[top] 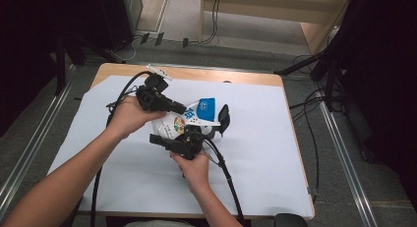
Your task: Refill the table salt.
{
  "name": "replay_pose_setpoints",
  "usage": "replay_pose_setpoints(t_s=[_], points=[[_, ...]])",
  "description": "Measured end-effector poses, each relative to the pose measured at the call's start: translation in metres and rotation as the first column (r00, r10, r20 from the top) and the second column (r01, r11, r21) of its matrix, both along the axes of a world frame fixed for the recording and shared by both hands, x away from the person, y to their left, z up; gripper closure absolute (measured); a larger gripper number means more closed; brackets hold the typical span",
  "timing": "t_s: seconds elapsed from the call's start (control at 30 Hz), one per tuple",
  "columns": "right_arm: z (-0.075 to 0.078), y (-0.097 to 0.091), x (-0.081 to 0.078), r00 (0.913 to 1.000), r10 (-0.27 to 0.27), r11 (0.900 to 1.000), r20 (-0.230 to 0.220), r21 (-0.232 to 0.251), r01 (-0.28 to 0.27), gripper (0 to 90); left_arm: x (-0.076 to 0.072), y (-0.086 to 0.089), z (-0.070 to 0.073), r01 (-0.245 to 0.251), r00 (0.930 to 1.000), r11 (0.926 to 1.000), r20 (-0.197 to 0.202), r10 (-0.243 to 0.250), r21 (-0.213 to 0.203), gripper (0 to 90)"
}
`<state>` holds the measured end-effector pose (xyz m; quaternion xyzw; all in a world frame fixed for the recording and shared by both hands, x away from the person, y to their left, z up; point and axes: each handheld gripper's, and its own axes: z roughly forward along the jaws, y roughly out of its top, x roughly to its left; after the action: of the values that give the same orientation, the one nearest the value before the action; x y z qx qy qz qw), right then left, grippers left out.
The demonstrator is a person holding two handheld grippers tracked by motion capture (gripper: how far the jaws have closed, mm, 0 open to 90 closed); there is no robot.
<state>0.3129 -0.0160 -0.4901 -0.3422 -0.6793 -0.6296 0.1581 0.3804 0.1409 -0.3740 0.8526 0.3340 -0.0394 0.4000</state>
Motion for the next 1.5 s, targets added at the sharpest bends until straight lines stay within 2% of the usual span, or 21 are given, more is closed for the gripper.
replay_pose_setpoints(t_s=[0.87, 1.5], points=[[0.0022, 0.0013, 0.0023, 1.0, 0.007, 1.0, -0.001, 0.003, -0.007, 64.4, 0.0006, -0.0009, 0.0002, -0.003, 1.0, 1.0, 0.001, 0.003, -0.006, 85.2], [0.0024, 0.0003, 0.0023, 0.9999, 0.009, 0.9998, 0.011, -0.019, -0.009, 63.2, 0.0005, -0.0009, 0.0002, -0.007, 1.0, 1.0, 0.0, 0.007, -0.001, 85.2]])
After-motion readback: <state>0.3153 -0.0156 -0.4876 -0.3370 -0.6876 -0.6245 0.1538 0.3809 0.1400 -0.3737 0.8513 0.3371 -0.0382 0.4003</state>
